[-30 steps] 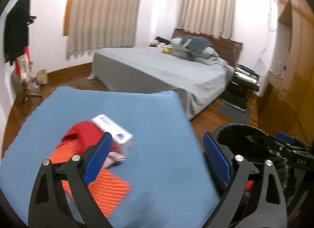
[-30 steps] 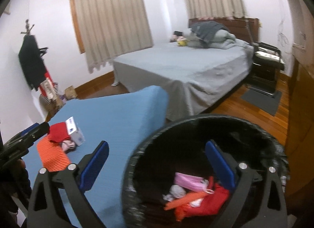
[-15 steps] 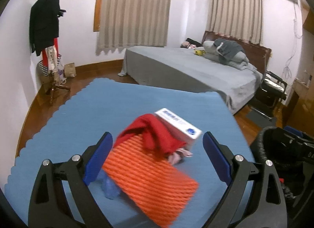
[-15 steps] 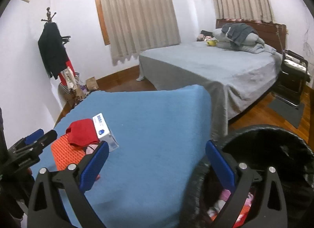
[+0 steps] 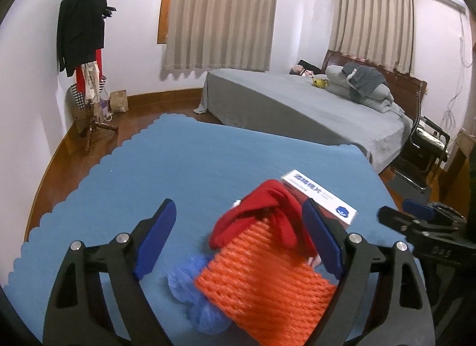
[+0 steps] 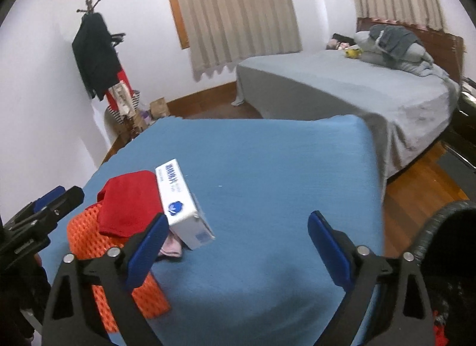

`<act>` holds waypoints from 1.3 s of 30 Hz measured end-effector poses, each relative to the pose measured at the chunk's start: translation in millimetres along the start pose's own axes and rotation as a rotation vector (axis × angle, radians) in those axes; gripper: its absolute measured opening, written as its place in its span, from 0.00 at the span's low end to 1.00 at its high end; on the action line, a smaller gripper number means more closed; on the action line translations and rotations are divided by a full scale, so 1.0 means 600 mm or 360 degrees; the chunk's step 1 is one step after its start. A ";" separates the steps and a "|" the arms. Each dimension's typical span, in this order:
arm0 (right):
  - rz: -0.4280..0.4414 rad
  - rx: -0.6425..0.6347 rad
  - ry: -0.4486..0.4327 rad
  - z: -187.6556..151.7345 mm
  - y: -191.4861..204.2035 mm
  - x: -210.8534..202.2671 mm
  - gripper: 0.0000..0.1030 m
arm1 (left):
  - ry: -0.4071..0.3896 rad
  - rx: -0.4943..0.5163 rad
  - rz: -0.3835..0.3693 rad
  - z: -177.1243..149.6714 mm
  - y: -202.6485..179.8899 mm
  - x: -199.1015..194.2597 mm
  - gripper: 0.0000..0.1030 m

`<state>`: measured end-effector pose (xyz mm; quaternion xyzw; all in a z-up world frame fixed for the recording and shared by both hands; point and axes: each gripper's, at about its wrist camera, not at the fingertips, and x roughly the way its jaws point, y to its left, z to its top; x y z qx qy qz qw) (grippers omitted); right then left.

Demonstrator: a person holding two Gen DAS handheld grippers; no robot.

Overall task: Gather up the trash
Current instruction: 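Grasp the white alcohol pads box with the right tool while the left tool approaches the red cloth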

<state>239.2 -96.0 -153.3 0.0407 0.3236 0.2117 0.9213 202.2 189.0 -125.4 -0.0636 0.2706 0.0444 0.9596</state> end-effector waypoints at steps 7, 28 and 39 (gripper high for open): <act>0.0128 -0.0101 0.0039 0.014 0.039 0.036 0.70 | -0.0031 -0.0035 0.0013 0.008 0.027 0.006 0.79; 0.0191 -0.0081 0.0201 0.002 0.041 0.098 0.32 | -0.0011 -0.0071 -0.0017 0.005 0.032 0.004 0.66; 0.0026 0.0004 0.0123 -0.011 -0.016 0.023 0.31 | 0.0061 -0.0013 -0.0177 -0.010 -0.050 0.018 0.39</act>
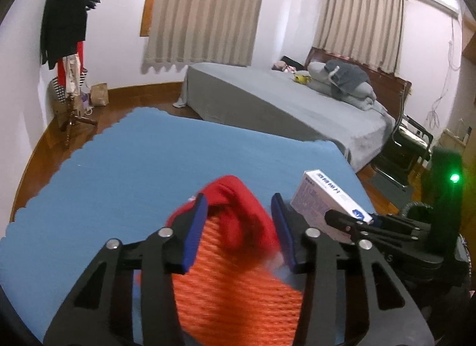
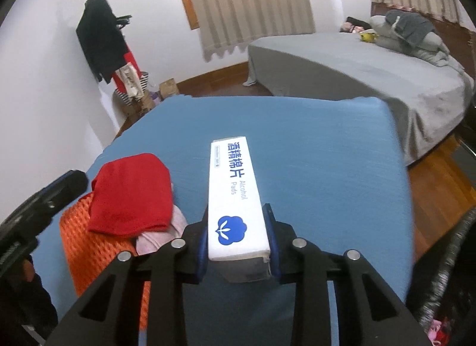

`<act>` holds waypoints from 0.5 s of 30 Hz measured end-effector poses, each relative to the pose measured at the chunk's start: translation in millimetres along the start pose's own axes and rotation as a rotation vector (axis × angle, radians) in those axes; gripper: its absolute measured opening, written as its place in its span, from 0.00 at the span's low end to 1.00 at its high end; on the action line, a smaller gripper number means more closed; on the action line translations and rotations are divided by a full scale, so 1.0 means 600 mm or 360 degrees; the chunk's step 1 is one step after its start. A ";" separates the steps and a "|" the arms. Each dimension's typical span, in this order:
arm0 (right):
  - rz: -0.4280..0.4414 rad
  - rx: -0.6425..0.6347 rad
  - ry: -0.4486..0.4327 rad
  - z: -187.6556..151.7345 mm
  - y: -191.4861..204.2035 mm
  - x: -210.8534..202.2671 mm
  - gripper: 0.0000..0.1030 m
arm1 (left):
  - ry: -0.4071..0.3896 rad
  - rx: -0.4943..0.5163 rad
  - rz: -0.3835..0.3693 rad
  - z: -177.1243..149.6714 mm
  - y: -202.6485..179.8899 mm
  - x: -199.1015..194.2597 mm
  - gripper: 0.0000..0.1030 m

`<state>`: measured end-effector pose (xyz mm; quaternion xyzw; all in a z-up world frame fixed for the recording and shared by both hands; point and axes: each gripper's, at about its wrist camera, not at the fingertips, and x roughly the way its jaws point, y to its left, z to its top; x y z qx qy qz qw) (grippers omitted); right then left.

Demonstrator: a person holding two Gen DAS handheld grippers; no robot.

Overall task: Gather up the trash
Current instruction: 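Grasp the white alcohol pads box with the right tool while the left tool approaches the red cloth, then grasp and lift the red cloth with the left tool while the right tool holds the box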

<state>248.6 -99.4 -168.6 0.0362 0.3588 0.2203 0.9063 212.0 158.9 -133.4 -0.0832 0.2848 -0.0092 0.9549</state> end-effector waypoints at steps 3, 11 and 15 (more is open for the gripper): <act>-0.0011 0.0007 -0.0007 -0.002 -0.010 -0.011 0.31 | 0.0029 0.0015 0.0003 -0.007 -0.014 0.013 0.34; -0.0006 0.0019 -0.0017 0.000 -0.011 -0.012 0.31 | 0.0091 0.0042 0.0077 -0.019 -0.021 0.040 0.05; -0.0005 0.0002 -0.0032 0.001 -0.009 -0.021 0.29 | 0.0033 0.0052 0.0067 -0.016 -0.026 0.028 0.03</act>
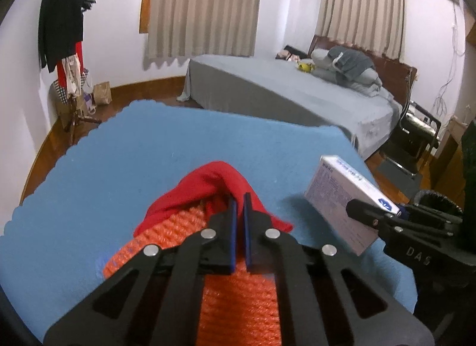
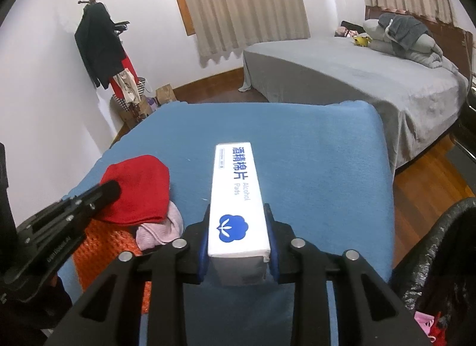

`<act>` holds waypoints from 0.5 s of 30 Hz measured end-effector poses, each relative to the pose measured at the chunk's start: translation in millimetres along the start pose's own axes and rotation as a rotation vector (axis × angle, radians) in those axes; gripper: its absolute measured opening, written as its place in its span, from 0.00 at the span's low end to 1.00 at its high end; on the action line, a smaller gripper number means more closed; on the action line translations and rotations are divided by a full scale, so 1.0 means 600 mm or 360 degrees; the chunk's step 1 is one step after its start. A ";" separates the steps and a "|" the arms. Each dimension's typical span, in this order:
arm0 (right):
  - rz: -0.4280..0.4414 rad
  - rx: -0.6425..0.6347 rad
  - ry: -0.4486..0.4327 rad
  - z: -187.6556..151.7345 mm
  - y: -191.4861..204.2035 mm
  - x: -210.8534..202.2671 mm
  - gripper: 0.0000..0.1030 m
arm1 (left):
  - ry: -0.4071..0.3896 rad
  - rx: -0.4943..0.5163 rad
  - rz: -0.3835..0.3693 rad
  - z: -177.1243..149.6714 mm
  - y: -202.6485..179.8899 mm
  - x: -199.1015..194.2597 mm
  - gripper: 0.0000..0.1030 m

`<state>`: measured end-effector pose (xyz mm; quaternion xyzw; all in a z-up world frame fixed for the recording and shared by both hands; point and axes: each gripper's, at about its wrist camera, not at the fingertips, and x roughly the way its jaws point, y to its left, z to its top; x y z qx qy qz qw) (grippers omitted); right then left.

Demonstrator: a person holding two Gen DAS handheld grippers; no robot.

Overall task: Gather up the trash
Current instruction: 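Grasp and lift the red cloth with the left tool while the right tool holds the box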

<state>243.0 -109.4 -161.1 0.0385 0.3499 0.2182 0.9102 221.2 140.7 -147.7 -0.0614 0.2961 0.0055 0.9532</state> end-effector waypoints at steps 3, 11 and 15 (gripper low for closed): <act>0.0005 0.0000 -0.0016 -0.001 0.002 -0.011 0.29 | -0.0063 0.0007 -0.0042 0.008 -0.009 -0.020 0.03; -0.0026 0.0009 0.0022 -0.014 -0.001 -0.012 0.29 | -0.0053 0.0039 -0.0111 -0.011 -0.034 -0.040 0.03; -0.0035 0.0035 0.0068 -0.024 -0.009 0.001 0.30 | 0.0000 0.0023 -0.0083 -0.027 -0.021 -0.033 0.03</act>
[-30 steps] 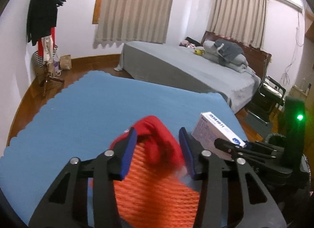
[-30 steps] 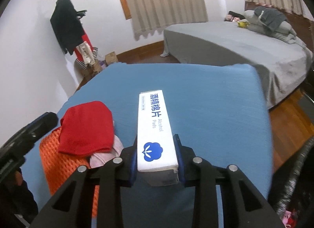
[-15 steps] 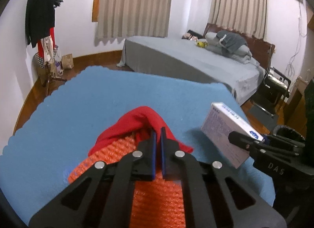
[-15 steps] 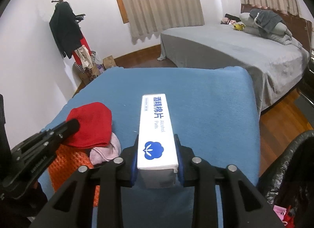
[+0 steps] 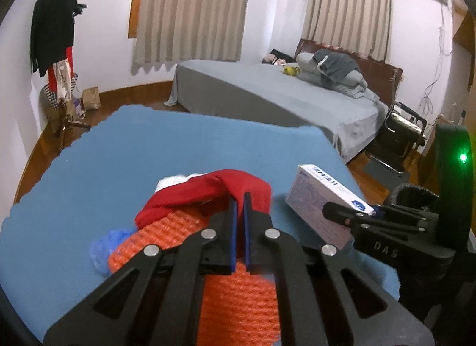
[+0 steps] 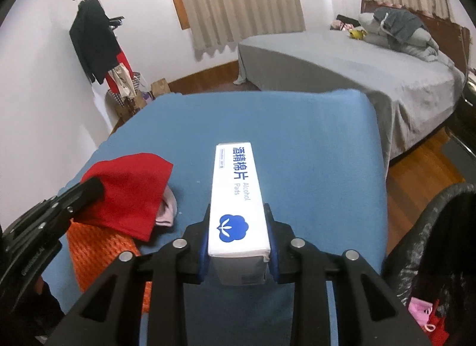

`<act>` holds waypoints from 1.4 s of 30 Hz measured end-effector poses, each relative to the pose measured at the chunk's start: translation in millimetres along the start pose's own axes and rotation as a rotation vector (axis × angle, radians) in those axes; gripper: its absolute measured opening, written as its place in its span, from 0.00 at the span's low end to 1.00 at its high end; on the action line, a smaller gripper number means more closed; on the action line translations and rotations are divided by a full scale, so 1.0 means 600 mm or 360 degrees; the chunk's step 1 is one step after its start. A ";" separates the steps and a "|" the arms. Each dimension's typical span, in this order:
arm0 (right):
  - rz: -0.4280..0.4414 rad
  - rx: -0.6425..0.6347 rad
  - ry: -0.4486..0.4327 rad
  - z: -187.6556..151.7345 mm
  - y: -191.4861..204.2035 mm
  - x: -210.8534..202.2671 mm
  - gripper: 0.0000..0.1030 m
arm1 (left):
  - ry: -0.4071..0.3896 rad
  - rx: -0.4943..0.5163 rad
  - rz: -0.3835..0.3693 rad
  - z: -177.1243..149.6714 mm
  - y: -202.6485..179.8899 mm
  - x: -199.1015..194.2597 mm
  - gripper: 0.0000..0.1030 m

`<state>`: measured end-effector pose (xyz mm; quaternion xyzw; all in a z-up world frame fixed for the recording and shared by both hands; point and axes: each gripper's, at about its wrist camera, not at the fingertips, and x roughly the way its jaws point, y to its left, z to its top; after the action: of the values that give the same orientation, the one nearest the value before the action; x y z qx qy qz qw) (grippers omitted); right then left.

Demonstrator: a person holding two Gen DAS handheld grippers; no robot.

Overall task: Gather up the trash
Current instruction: 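Grasp and lift the red cloth with the left tool while the right tool holds the box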

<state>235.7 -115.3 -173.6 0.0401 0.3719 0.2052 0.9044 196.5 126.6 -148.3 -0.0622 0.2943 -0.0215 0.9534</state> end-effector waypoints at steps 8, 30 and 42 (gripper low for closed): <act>-0.0021 0.0003 0.0029 -0.003 0.000 0.024 0.38 | 0.0045 -0.0065 0.0000 -0.002 0.020 0.011 0.04; -0.0026 0.0069 -0.0085 0.020 -0.020 -0.066 0.30 | -0.0131 -0.0023 -0.0150 0.038 -0.041 -0.041 0.03; -0.0080 0.0077 -0.0183 0.020 -0.047 -0.180 0.30 | -0.0169 0.0019 -0.0300 0.038 -0.112 -0.101 0.03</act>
<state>184.7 -183.5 -100.4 0.0642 0.3252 0.1708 0.9279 159.1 67.0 -86.6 -0.0849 0.2362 -0.1095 0.9618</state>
